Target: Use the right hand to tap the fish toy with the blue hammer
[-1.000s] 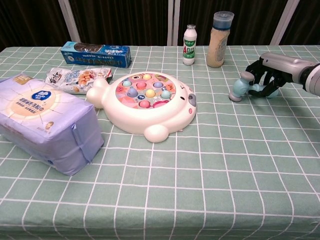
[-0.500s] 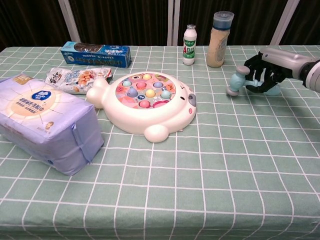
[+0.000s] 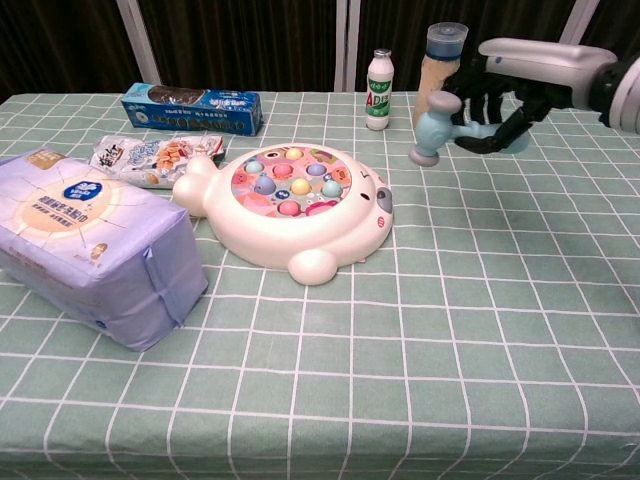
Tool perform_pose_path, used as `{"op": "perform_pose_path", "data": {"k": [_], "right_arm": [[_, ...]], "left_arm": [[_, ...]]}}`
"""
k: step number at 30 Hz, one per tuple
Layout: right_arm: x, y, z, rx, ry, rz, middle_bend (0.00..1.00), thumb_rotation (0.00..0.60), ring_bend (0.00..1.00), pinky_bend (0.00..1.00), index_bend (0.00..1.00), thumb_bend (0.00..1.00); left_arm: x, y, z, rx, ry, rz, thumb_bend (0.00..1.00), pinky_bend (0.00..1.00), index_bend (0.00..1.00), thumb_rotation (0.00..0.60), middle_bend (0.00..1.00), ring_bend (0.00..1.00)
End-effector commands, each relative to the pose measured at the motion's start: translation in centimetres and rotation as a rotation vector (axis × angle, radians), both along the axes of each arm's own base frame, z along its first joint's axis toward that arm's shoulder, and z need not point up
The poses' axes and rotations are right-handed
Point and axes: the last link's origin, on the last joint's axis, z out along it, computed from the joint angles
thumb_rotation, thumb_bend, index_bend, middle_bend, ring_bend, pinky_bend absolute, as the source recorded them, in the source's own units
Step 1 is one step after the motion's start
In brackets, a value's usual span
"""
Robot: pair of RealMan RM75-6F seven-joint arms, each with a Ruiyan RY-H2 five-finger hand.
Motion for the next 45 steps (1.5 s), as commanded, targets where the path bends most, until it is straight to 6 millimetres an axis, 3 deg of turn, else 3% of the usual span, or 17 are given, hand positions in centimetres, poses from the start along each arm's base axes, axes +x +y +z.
{"op": "perform_pose_path", "data": {"k": [1, 10, 17, 26, 34, 39, 45], "right_arm": [[3.8, -0.4, -0.7, 0.068, 0.026, 0.059, 0.61, 0.6, 0.52, 0.66, 0.73, 0.66], [7.5, -1.3, -3.7, 0.14, 0.089, 0.072, 0.61, 0.6, 0.52, 0.66, 0.73, 0.66], [8.1, -1.4, -5.2, 0.146, 0.161, 0.084, 0.61, 0.6, 0.52, 0.66, 0.73, 0.67], [9.9, -1.2, -3.5, 0.088, 0.1, 0.106, 0.61, 0.6, 0.52, 0.66, 0.73, 0.67], [11.5, -1.3, -5.9, 0.109, 0.169, 0.146, 0.61, 0.6, 0.52, 0.66, 0.73, 0.67], [11.5, -1.5, -7.1, 0.106, 0.22, 0.15, 0.61, 0.6, 0.53, 0.66, 0.73, 0.67], [12.3, -1.3, -5.7, 0.071, 0.151, 0.142, 0.61, 0.6, 0.53, 0.66, 0.73, 0.67]], "left_arm": [[0.0, -0.2, 0.0, 0.0, 0.0, 0.0, 0.0, 0.0, 0.17, 0.6, 0.14, 0.0], [-0.5, -0.5, 0.0, 0.0, -0.009, 0.014, 0.0, 0.0, 0.17, 0.6, 0.14, 0.0], [-0.8, -0.4, -0.2, -0.002, -0.014, 0.014, 0.0, 0.0, 0.17, 0.6, 0.14, 0.0], [-1.0, -0.5, -0.2, 0.004, -0.017, 0.016, 0.0, 0.0, 0.17, 0.6, 0.14, 0.0], [-1.0, -0.6, -0.2, 0.007, -0.018, 0.016, 0.0, 0.0, 0.17, 0.6, 0.14, 0.0], [-1.4, -0.8, -0.2, 0.01, -0.025, 0.027, 0.0, 0.0, 0.16, 0.6, 0.14, 0.0], [-1.4, -0.9, -0.3, 0.014, -0.026, 0.023, 0.0, 0.0, 0.16, 0.6, 0.14, 0.0]]}}
